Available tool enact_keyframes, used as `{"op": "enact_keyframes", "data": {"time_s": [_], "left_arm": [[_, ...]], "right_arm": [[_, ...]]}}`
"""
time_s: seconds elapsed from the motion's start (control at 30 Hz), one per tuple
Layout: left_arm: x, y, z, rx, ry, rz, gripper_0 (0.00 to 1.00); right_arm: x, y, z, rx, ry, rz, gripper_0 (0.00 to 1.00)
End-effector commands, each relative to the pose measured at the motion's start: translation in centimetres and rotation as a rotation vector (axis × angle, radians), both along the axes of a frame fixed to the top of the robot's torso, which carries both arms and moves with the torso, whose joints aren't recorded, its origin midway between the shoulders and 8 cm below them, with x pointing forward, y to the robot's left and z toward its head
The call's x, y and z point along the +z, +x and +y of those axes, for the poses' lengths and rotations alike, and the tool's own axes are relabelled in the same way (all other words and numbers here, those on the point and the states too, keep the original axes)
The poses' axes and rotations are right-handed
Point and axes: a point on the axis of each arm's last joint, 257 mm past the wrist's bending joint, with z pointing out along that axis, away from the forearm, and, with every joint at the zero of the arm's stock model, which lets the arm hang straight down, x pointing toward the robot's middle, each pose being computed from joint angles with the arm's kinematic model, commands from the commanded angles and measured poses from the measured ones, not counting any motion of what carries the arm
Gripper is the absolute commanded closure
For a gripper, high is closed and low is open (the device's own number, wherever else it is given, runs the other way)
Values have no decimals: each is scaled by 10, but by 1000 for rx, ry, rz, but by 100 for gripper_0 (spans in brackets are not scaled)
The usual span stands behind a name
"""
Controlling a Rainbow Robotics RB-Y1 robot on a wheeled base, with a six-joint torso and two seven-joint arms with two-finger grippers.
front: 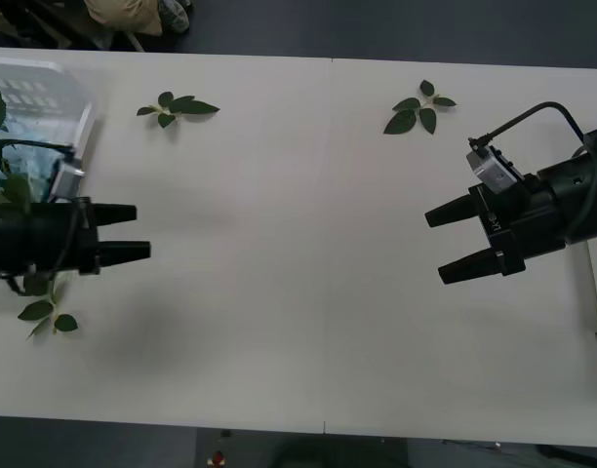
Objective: Put the red flowers into the right box and the blue flowers into the left box
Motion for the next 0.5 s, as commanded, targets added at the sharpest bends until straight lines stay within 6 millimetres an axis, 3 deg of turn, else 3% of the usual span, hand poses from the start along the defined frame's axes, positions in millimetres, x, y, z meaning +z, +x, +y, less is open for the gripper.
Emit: {"op": "enact_keyframes", "data": {"time_s": [0.03,0.17,0.27,0.37,0.5], "left_arm": [[44,15,-76,-125,-81,-129,0],[77,-5,-139,-269,-213,-159,0],[95,-21,-172,-354,-274,-182,0],[102,-41,-191,-417,-312,-192,0],[92,-67,-203,-464,-329,-174,0]], "right_arm": [[9,2,-3,22,-12,-48,0],[9,2,-3,22,-12,-48,0],[9,2,-3,22,-12,-48,0],[9,2,-3,22,-12,-48,0],[9,2,-3,22,-12,-48,0]]}}
